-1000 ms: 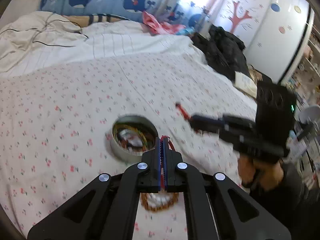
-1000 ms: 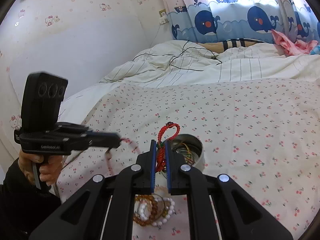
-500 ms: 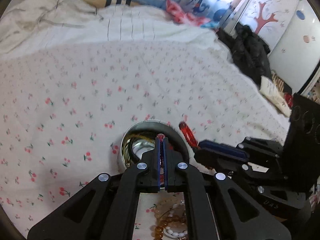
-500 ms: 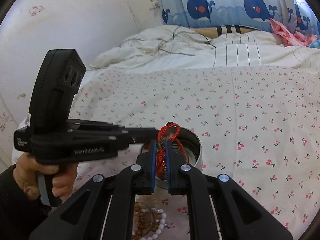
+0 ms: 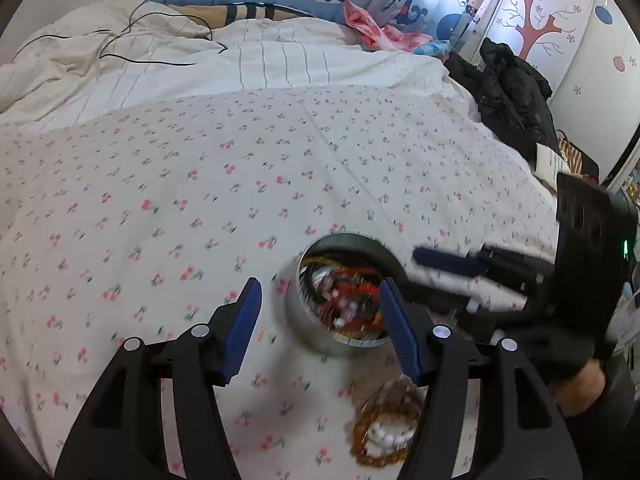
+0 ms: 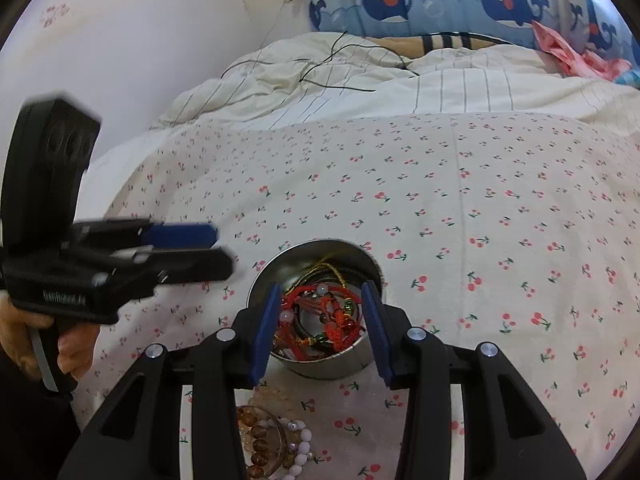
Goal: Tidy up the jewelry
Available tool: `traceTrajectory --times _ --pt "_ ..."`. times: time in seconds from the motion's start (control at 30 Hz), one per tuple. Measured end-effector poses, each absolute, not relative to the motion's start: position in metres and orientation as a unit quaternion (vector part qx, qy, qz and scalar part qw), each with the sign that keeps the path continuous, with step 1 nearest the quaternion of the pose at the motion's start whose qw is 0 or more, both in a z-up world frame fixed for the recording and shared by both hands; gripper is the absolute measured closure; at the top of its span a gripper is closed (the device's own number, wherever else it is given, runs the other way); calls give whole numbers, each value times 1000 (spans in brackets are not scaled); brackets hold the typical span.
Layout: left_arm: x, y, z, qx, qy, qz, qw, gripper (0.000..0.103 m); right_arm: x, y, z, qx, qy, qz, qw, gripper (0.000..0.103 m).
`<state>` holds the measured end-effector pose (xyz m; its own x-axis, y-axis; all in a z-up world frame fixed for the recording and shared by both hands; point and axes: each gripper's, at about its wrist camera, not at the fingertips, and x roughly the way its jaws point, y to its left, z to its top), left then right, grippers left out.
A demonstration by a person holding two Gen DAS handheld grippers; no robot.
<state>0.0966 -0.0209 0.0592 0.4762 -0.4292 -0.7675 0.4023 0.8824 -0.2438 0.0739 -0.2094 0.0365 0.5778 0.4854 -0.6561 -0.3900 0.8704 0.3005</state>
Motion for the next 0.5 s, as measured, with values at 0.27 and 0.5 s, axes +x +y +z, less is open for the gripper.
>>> traceTrajectory --times 0.27,0.5 --pt "53 -29 28 37 499 -287 817 45 40 -223 36 25 421 287 860 62" --pt "17 -48 0 74 519 -296 799 48 6 -212 25 -14 442 313 841 68"
